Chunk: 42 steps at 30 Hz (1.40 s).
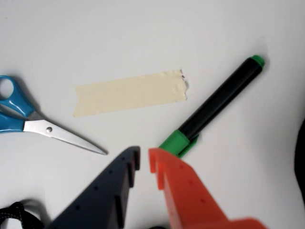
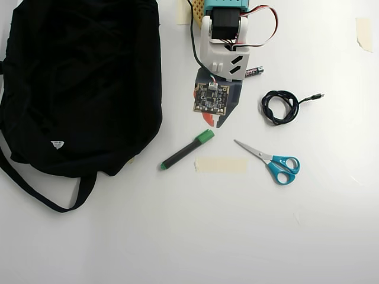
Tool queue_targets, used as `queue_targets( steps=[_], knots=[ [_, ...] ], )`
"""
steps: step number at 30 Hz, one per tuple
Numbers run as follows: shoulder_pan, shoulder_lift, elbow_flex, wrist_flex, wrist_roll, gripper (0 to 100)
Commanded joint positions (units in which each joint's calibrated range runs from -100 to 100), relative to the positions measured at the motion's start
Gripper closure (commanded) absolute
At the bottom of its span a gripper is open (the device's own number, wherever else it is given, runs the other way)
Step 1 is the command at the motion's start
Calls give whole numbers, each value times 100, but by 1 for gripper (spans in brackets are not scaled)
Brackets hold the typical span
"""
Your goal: Put the green marker into the black bag
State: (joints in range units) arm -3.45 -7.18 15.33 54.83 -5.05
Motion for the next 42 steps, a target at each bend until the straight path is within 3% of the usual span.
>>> queue_targets(
  steps=[1,36,42],
  knots=[
    [31,-137,-51,12,-8,98],
    [300,-70,12,-126,-45,98],
    [375,-37,-140,-203,-580,98]
  ],
)
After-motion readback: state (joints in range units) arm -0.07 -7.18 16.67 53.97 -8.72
